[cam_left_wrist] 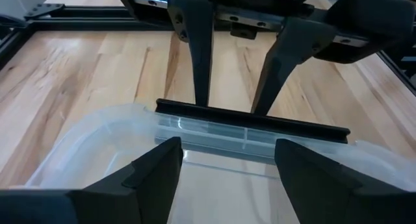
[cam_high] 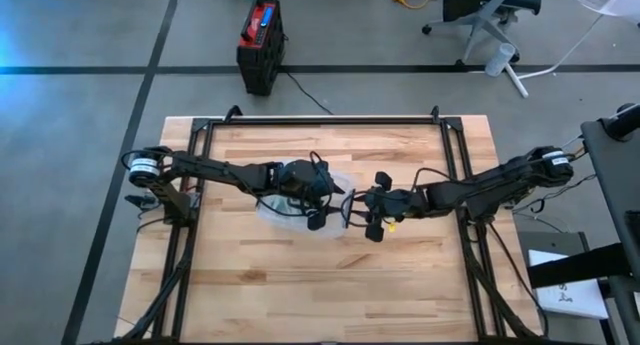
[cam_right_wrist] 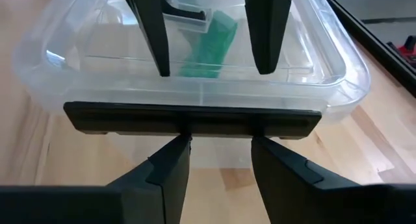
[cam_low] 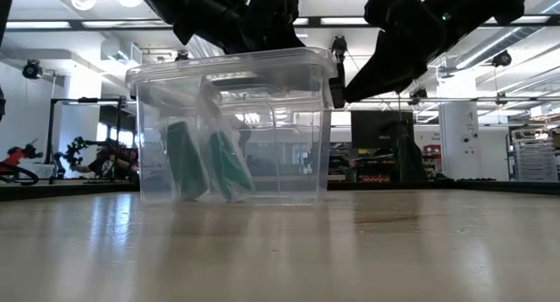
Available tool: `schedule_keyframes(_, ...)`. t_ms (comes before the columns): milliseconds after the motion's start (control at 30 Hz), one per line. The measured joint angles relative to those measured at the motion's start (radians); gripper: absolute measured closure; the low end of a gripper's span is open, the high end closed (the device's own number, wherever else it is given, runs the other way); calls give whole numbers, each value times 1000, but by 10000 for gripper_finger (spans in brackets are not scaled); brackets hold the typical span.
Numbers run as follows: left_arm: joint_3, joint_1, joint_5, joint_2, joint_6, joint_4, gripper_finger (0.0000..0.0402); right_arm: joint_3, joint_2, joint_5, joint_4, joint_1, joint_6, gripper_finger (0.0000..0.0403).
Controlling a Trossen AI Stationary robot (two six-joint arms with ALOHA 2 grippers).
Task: Roll bandage
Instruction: Close the transparent bin
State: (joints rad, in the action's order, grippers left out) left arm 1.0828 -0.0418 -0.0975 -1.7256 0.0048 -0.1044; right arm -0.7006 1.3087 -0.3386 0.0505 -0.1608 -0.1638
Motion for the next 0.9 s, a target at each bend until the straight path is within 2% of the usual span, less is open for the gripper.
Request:
schedule_keyframes(800,-2,1,7,-3,-17,-28,158,-85,49,74,-82,7,27,244)
schedule_keyframes(900,-1,0,20,-4,-13,-44,156,-97,50,89,18,6,33,243)
